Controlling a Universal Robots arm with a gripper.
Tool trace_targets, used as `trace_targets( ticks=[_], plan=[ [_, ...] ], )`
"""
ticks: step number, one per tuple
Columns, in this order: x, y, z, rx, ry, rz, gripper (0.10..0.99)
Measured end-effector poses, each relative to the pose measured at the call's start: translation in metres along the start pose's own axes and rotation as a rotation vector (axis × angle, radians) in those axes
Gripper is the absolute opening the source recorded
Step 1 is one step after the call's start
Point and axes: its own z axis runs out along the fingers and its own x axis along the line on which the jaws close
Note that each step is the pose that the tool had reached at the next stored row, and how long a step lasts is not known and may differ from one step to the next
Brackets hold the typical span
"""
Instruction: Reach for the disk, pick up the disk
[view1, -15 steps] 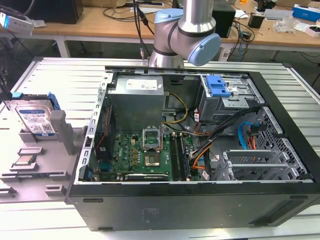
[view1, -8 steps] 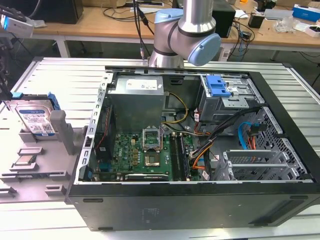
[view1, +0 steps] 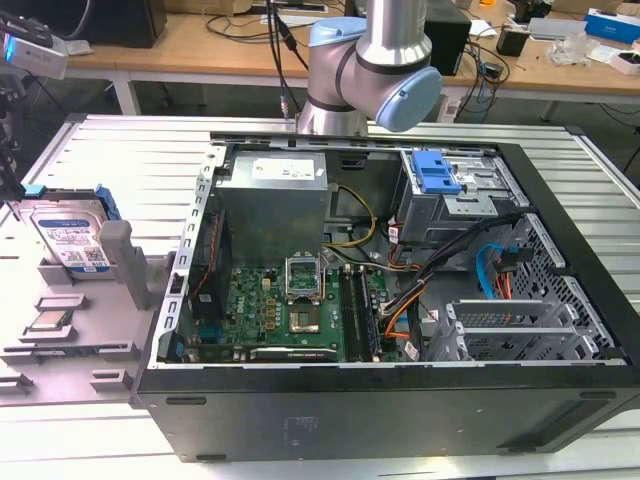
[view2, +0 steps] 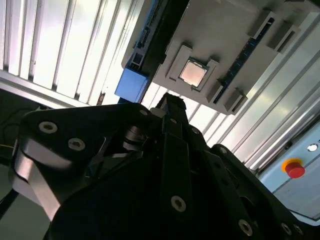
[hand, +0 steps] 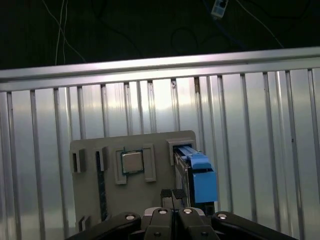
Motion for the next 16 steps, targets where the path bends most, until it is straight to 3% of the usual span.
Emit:
trace_targets(
  ticks=[2,7,11,16],
  plan=[
    [0.0,0.0,0.0,0.0,0.0,0.001,0.114],
    [0.0,0.0,0.0,0.0,-0.0002,0.003,0.482],
    [-0.0019,0.0001,0.0,0.0,-0.0002,0.003,0.482],
    [-0.0149,0.0012,0.0,0.0,-0.0002,0.003,0.482]
  ],
)
